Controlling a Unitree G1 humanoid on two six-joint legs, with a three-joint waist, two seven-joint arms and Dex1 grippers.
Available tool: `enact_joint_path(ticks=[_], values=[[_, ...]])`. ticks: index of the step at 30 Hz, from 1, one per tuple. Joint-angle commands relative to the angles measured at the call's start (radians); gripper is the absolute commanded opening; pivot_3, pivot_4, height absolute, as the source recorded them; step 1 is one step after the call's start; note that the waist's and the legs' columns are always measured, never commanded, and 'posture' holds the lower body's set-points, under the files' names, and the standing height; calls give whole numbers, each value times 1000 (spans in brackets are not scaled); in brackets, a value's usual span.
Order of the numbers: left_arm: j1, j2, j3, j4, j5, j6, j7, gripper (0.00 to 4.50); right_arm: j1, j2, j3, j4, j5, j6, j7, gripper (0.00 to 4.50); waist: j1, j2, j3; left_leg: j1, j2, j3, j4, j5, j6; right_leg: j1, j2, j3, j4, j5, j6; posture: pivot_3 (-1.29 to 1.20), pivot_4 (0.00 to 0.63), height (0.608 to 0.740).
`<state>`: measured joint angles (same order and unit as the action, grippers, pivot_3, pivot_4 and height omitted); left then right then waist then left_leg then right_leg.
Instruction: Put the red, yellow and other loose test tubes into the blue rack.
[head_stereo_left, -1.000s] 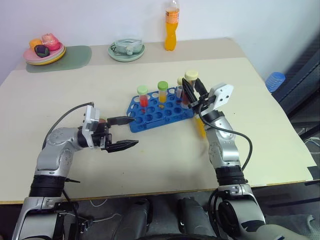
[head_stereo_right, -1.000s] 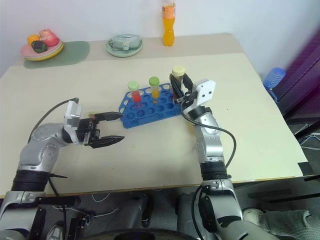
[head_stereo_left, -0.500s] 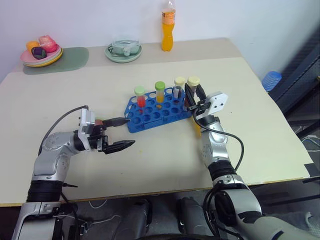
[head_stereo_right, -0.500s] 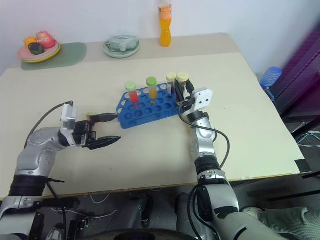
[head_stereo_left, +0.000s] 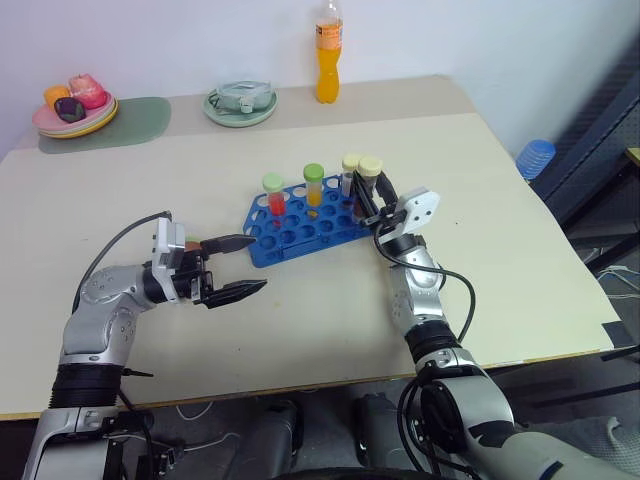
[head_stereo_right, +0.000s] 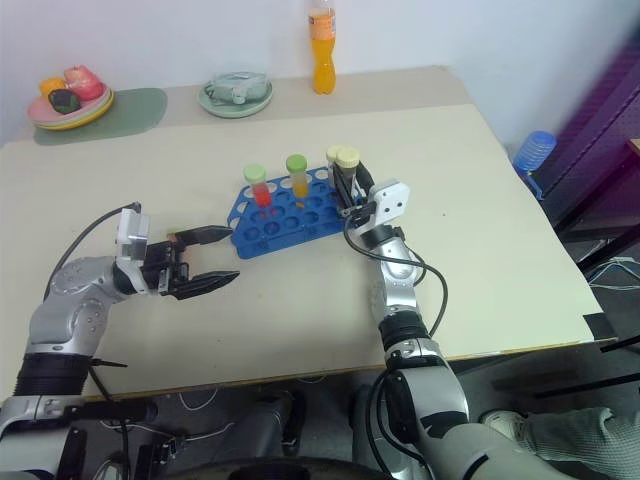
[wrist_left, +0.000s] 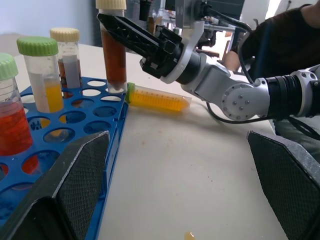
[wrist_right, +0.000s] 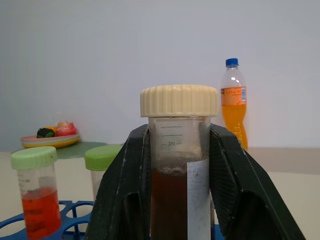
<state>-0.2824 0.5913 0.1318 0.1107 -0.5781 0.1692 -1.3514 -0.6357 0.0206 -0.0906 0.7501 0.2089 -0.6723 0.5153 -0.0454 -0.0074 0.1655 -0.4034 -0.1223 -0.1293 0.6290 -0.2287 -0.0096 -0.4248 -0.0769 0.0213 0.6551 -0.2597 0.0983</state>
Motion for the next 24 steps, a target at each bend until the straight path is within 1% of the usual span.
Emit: enact_joint_path(ticks=[1, 9, 12, 24], values=[[2, 10, 15, -35, -13, -3, 1, 4500, 4, 12, 15, 33, -10, 16, 1, 1211, 0, 0, 0, 0, 0, 0, 0, 0, 0, 0, 0, 0, 0, 0, 0, 0, 150, 740], [13, 2, 13, -51, -13, -2, 16, 4500, -34, -6, -9, 71, 4, 16, -21, 1211, 1, 0, 0, 3, 0, 0, 0, -1, 1, 1, 0, 0, 0, 0, 0, 0, 150, 740], [14, 2, 13, -53, -14, -2, 19, 4500, -30, -10, -14, 62, 8, 15, -17, 1211, 1, 0, 0, 5, 0, 0, -1, -3, 5, 1, 0, 0, 0, 0, 0, 0, 150, 740], [3, -3, 6, -53, -14, -1, 24, 4500, 14, -42, -33, 9, 19, 11, -20, 1211, 4, 0, 0, 6, 0, 0, -1, -3, 5, 3, 0, 0, -1, 0, 0, 0, 150, 740]])
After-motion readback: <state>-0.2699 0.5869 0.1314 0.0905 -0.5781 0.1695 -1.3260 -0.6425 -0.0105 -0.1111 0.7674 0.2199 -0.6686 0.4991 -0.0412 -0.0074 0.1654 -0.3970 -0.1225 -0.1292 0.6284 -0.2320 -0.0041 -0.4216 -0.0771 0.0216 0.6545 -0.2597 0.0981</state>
